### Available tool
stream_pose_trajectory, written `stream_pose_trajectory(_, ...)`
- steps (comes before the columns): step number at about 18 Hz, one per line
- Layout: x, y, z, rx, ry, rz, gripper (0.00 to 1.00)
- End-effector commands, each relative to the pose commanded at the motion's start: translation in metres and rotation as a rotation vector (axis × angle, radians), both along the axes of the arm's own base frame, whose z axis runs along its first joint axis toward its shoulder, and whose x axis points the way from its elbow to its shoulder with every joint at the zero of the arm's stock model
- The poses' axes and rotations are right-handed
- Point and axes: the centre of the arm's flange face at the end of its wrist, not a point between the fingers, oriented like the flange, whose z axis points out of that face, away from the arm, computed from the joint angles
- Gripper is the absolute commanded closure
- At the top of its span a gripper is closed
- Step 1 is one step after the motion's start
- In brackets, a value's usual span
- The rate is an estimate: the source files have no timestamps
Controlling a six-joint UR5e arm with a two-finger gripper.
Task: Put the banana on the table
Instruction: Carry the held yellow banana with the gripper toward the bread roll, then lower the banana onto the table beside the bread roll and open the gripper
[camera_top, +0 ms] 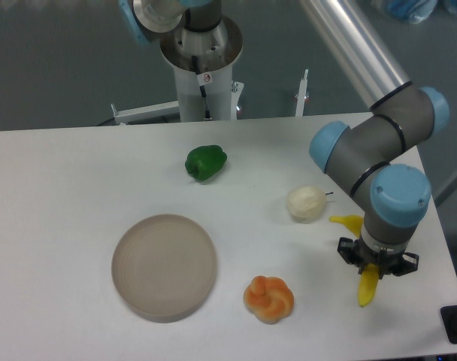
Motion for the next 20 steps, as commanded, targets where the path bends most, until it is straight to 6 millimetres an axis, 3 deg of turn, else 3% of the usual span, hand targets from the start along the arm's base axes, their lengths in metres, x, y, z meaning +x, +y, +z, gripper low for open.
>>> stream_pose_trajectory(7, 0.047, 0.018, -0.027, 0.004, -0.027, 0.293, 1.0)
stream_pose_trajectory(17, 0.068, -0.002, -0.065, -0.067, -0.077, 0.348, 1.0)
stream_pose_trajectory(20, 0.069, -0.002, -0.066, -0.069, -0.084, 0.366, 0.94)
